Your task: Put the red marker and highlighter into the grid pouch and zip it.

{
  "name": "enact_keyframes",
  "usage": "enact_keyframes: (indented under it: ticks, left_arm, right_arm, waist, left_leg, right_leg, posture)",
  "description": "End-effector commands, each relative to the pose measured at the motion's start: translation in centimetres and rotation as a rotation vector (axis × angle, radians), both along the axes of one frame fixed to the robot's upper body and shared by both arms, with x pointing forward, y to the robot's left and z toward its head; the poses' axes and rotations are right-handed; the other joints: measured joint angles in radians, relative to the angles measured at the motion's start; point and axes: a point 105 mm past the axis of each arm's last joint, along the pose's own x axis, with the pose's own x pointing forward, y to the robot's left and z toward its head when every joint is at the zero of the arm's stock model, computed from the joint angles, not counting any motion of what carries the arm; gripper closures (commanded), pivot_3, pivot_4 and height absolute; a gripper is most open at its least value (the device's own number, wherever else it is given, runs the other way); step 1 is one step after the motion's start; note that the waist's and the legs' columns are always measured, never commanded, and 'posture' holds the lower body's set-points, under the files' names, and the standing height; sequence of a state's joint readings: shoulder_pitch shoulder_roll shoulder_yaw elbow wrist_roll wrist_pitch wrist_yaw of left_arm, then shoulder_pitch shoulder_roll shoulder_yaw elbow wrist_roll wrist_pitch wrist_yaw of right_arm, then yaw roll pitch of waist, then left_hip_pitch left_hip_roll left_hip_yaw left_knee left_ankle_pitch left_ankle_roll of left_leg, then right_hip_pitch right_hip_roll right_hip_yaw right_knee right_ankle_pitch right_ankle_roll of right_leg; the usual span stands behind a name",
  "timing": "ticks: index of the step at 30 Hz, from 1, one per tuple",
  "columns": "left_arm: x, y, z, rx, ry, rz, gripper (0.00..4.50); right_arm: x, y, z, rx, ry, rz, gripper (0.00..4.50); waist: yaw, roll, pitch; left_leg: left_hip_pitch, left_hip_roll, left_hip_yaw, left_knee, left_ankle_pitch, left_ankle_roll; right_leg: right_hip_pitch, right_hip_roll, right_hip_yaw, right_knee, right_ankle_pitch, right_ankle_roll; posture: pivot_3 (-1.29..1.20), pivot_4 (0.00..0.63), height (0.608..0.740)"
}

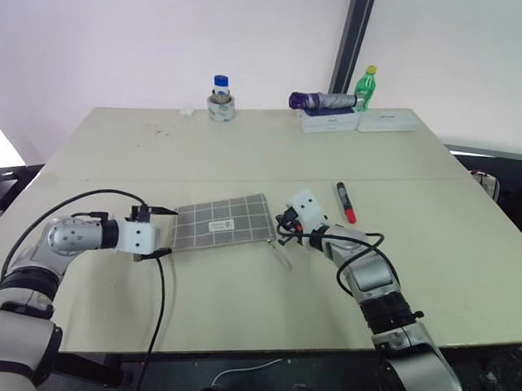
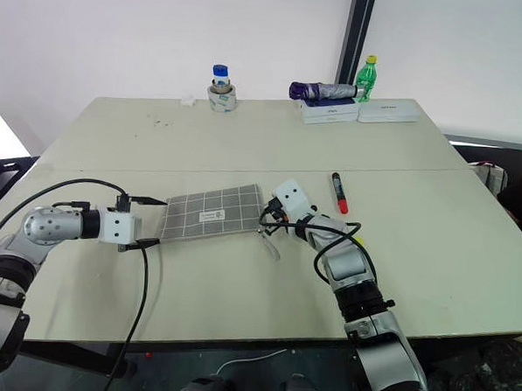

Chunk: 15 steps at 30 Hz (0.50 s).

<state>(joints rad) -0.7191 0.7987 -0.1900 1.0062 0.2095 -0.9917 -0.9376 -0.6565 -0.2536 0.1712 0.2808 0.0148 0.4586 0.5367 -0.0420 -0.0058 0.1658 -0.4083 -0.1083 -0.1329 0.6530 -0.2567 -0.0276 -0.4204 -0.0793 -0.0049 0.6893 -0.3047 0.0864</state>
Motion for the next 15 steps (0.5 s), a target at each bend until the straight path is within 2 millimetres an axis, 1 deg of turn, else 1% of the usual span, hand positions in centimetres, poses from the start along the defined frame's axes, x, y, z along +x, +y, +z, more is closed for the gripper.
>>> enact_keyframes:
  ticks: [1,5,6,9,12,15]
  left_arm:
    - [-0.4,-0.7,-0.9,-0.001,0.036,-0.033,2.00]
    - [-0.7,-1.1,-1.0,-0.043,0.052,-0.047,4.05]
    - [-0.8,-1.3,-1.0,-0.055,0.055,-0.056,4.48]
    - [-1.1,-1.9,-0.8,-0.103,0.071,-0.065,4.48]
    - [-1.7,-2.6,-0.8,-0.113,0.092,-0.093,4.48]
    - [-2.8,-3.7,-0.6,-0.147,0.122,-0.111,4.48]
  right_arm:
    - [-0.1,0.5,1.3,0.015,-0.042,0.020,4.50]
    - [-0.1,0.5,1.2,0.014,-0.041,0.018,4.50]
    - [-0.1,0.5,1.3,0.014,-0.041,0.017,4.50]
    - [-0.1,0.2,1.3,0.012,-0.043,0.016,4.50]
    - [0.2,-0.6,1.5,0.002,-0.047,-0.005,4.50]
    - [0.8,-1.9,1.1,-0.086,-0.065,-0.024,4.50]
  waist:
    - [0.000,0.000,0.000]
    - [-0.003,0.000,0.000]
    - [-0.004,0.000,0.000]
    - [-0.005,0.000,0.000]
    - [-0.004,0.000,0.000]
    - [-0.004,0.000,0.000]
  left_leg:
    - [0.000,0.000,0.000,0.000,0.000,0.000]
    - [0.000,0.000,0.000,0.000,0.000,0.000]
    - [0.000,0.000,0.000,0.000,0.000,0.000]
    - [0.000,0.000,0.000,0.000,0.000,0.000]
    - [0.000,0.000,0.000,0.000,0.000,0.000]
    - [0.000,0.000,0.000,0.000,0.000,0.000]
  right_leg:
    - [0.000,0.000,0.000,0.000,0.000,0.000]
    - [0.000,0.000,0.000,0.000,0.000,0.000]
    - [0.000,0.000,0.000,0.000,0.000,0.000]
    - [-0.001,0.000,0.000,0.000,0.000,0.000]
    - [-0.001,0.000,0.000,0.000,0.000,0.000]
    - [-0.001,0.000,0.000,0.000,0.000,0.000]
  posture:
    - [0.00,0.150,0.740]
    - [0.00,0.150,0.740]
    - [0.00,0.150,0.740]
    - [0.00,0.150,0.740]
    - [0.00,0.150,0.740]
    - [0.00,0.150,0.740]
